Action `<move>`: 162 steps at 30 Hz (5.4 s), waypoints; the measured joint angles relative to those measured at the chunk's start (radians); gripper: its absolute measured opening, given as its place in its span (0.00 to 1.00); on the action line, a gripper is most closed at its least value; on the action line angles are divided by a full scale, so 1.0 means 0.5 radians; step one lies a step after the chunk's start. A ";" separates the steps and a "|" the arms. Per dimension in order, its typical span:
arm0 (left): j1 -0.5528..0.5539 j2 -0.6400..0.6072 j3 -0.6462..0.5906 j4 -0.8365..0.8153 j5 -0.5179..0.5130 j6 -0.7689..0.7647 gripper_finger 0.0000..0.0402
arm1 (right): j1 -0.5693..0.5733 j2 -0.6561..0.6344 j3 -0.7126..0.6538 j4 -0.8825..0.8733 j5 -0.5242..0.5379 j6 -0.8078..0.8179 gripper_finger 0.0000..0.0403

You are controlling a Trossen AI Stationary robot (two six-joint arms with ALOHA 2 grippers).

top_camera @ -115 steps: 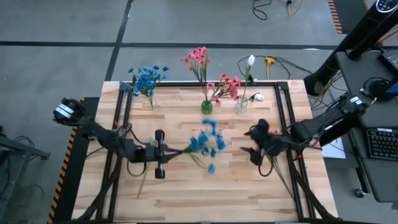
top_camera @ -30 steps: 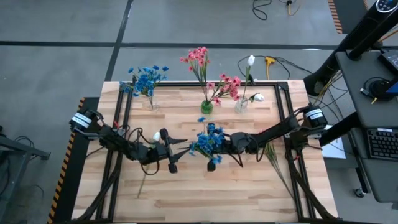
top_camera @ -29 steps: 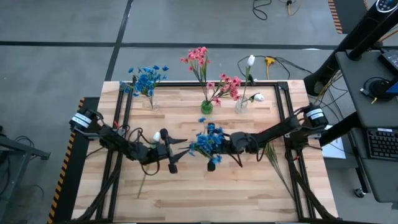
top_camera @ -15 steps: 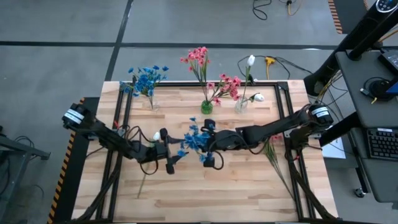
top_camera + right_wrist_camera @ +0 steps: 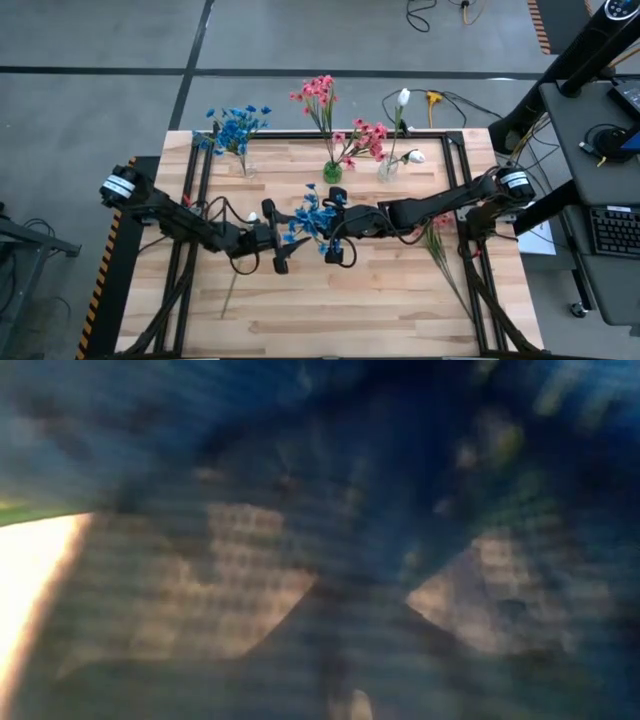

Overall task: Sort flowers into vase by color
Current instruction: Put the blue flowers into the left transparent vase

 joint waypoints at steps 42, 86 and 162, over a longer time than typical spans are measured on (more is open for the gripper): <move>0.173 -0.024 0.151 -0.226 0.084 0.080 0.02 | 0.001 -0.036 -0.001 -0.099 -0.002 -0.032 0.50; -0.019 -0.598 0.105 -0.910 -0.589 0.102 0.02 | 0.000 -0.455 0.002 -0.872 0.228 0.239 0.74; 1.133 -1.662 -0.431 -0.814 -0.258 0.789 0.02 | -0.027 -0.470 -0.120 -0.731 0.261 0.245 0.73</move>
